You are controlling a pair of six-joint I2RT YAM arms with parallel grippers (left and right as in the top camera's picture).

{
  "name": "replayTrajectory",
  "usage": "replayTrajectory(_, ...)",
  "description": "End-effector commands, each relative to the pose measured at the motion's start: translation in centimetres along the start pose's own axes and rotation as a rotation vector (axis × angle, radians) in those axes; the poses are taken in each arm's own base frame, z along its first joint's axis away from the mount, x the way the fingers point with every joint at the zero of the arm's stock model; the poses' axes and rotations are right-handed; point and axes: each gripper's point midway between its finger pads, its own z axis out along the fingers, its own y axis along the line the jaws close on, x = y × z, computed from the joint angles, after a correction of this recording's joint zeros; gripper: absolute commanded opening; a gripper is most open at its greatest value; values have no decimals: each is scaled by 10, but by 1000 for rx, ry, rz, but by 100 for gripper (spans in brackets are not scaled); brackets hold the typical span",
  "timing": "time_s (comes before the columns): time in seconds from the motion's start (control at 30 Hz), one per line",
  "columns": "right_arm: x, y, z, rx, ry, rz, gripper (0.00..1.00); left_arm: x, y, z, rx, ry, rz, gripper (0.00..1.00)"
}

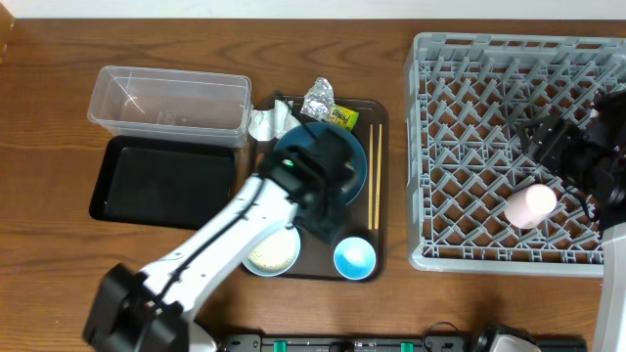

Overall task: Sort waste into correct bins and load items into the dishwasher rack
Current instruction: 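Grasp the light-blue cup with the left gripper and lift it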

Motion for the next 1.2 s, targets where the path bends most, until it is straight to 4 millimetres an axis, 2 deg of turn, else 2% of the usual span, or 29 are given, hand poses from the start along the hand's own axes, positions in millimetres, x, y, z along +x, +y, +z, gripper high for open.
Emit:
replayTrajectory(0.0,-3,2,-3,-8,-7,12,73,6,-13,11,-10,35,68,60)
replayTrajectory(0.23,-2,-2,-3,12,-3,16,74,17,-30,32,-13,107,128,59)
replayTrajectory(0.33,-2,-5,-3,28,-5,16,74,20,-32,41,-17,139,137,51)
replayTrajectory(0.47,-1,-6,-3,32,-3,17,74,21,-32,53,-22,166,139,48)
replayTrajectory(0.53,-1,-6,-3,32,-3,14,74,22,-32,57,-24,178,137,43)
replayTrajectory(0.67,-1,-6,-3,32,-3,14,75,25,-31,57,-26,191,135,10)
replayTrajectory(0.7,-1,-6,-3,32,-3,14,75,25,-31,55,-26,191,135,6)
replayTrajectory(0.83,0,-6,-3,33,2,16,75,21,-35,35,-25,183,135,6)
replayTrajectory(0.97,3,-7,-3,36,14,10,76,10,-37,-2,-16,133,126,6)
replayTrajectory(1.07,5,-6,-3,32,25,-5,76,-5,-34,-35,8,38,114,7)
replayTrajectory(1.17,9,4,-4,-28,45,-31,76,-22,-25,-65,88,-74,58,7)
